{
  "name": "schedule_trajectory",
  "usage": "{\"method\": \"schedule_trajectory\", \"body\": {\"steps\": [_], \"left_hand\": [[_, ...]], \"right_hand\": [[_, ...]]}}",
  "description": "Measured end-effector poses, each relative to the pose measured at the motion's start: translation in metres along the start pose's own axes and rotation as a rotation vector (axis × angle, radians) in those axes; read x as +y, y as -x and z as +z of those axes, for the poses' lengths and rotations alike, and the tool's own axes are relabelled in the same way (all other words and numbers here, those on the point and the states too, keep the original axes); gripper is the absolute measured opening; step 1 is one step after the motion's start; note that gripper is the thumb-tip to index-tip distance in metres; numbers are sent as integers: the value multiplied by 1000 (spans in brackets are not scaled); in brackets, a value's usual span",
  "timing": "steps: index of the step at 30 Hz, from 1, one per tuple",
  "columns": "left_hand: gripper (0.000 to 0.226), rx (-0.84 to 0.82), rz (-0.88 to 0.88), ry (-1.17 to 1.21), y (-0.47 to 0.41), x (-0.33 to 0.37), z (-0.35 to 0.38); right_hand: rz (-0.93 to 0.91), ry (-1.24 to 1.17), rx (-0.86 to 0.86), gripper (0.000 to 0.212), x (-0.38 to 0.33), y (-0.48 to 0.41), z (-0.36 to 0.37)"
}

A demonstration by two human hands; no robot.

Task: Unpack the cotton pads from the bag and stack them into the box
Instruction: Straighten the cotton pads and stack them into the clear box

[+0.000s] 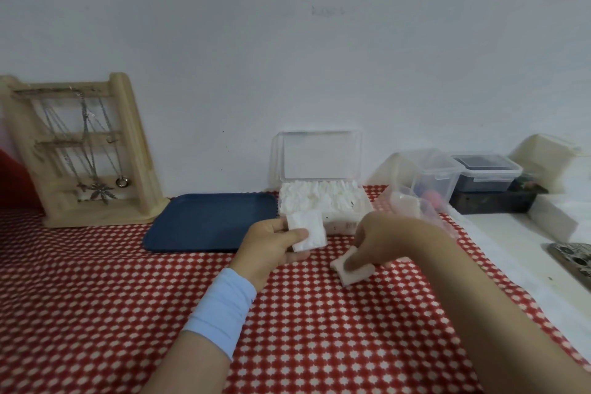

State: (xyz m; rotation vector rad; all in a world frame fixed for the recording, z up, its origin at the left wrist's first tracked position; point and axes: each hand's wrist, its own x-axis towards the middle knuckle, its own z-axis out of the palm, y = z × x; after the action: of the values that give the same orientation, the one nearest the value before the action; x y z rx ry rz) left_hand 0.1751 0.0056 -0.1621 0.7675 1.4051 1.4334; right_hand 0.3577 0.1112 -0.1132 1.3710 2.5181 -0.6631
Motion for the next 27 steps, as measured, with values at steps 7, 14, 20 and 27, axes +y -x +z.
{"method": "schedule_trajectory", "body": {"steps": [7, 14, 20, 27], "left_hand": [[21, 36, -25, 7, 0, -1, 0], [17, -8, -18, -98, 5, 1, 8], [24, -130, -67, -67, 11, 6, 14], [33, -220, 37, -188, 17, 13, 14]], "right_hand": [[-187, -113, 72, 12, 2, 11, -11], [-384, -347, 186, 10, -10, 15, -13], [-320, -268, 304, 23, -21, 9, -4], [-277, -370, 305, 54, -17, 8, -3]]}}
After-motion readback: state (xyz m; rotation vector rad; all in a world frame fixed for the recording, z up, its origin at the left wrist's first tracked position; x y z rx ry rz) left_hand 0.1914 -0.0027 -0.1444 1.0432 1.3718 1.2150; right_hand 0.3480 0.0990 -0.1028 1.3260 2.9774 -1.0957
